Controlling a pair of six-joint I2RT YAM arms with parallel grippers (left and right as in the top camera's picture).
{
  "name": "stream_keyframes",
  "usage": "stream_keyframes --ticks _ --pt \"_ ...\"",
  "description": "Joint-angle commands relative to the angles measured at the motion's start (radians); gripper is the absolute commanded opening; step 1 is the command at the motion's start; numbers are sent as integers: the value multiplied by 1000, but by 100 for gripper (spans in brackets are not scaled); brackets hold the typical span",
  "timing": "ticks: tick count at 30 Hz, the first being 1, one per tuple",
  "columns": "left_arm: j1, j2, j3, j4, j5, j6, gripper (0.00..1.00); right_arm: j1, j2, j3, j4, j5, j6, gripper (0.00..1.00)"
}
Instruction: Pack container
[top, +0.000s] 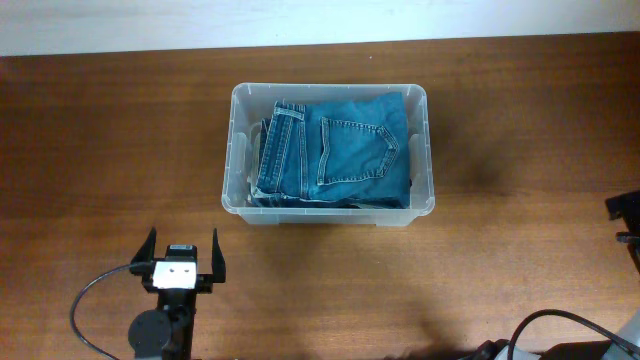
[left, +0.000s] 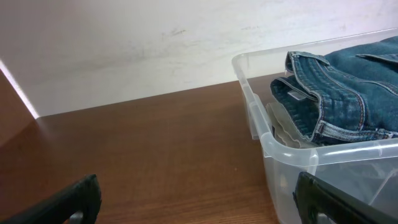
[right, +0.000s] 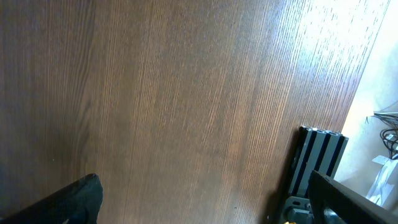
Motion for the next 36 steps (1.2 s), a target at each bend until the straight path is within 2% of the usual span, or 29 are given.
stream_keyframes --ticks 1,11,18,20,28,36 --pt "6 -10 -2 -9 -11 12 99 -3 -1 -1 0 5 8 98" --pt "6 -10 -2 -9 -11 12 99 -2 -5 -1 0 5 8 98" --pt "6 -10 -2 -9 -11 12 99 29 -152 -1 1 5 8 98" --pt "6 -10 -2 -9 -11 12 99 79 -223 -1 1 5 8 98" --pt "6 -10 -2 -9 -11 12 99 446 -531 -1 0 5 8 98" --pt "6 -10 -2 -9 -11 12 99 555 -726 -1 0 5 8 98"
